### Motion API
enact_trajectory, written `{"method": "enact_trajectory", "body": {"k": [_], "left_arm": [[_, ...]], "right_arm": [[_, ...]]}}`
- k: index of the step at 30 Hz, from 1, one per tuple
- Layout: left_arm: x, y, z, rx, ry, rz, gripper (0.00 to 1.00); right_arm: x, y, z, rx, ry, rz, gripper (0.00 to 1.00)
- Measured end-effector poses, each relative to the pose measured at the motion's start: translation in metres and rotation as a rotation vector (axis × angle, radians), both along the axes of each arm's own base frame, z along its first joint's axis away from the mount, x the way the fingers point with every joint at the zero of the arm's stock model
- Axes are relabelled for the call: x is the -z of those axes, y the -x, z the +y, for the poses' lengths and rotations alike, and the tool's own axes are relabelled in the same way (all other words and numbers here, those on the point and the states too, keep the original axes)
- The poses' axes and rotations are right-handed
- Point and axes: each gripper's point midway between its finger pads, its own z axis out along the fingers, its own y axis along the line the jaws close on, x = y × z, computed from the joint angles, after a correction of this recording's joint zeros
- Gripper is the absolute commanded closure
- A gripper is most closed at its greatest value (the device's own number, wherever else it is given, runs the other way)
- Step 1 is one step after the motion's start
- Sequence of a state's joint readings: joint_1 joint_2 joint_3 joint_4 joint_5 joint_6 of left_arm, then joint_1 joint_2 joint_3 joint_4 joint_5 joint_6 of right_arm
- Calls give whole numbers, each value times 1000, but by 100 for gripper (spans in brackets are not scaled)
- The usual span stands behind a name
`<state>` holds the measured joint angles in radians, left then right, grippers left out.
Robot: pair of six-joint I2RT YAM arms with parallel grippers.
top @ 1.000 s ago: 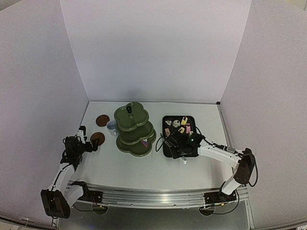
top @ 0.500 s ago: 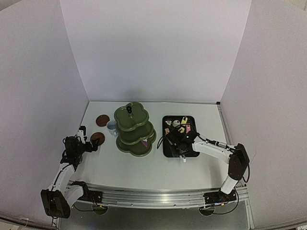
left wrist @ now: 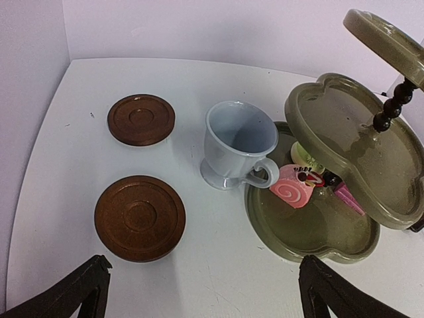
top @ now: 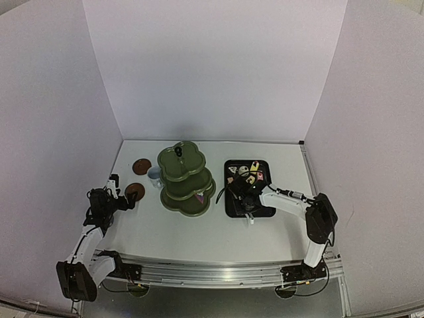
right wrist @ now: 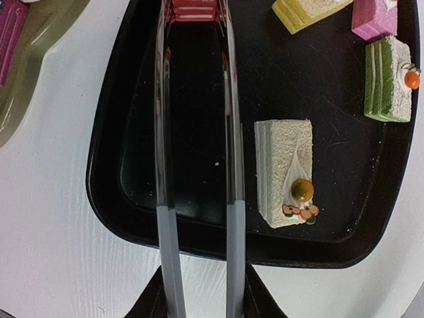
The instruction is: Serve the afternoon tea
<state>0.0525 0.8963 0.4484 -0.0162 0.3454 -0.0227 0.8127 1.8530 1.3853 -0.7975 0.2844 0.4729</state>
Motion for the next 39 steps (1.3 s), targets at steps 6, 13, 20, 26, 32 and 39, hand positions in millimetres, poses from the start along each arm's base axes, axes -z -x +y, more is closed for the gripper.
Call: {"method": "enact_trajectory", "body": {"k": [6, 13, 20, 26, 32, 39], "left_arm": [[0, 0, 0, 0, -1, 0, 0], [0, 0, 0, 0, 0, 0, 0], [-1, 0, -1, 2, 5, -3, 0], [-7, -3, -3, 13, 16, -29, 0], [-9, -4, -3, 13, 18, -36, 0], [-9, -4, -3, 8, 25, -34, 0]], "right_arm": [[-1, -2, 0, -2, 2, -10, 99], [-31, -4, -4, -20, -19, -75, 100], [-136, -9, 0, -83, -167, -269, 100], [-225, -9, 42, -239, -280, -457, 100], [-246, 42, 131, -573, -399, -493, 100], [-191, 90, 197, -818, -444, -332, 100]]}}
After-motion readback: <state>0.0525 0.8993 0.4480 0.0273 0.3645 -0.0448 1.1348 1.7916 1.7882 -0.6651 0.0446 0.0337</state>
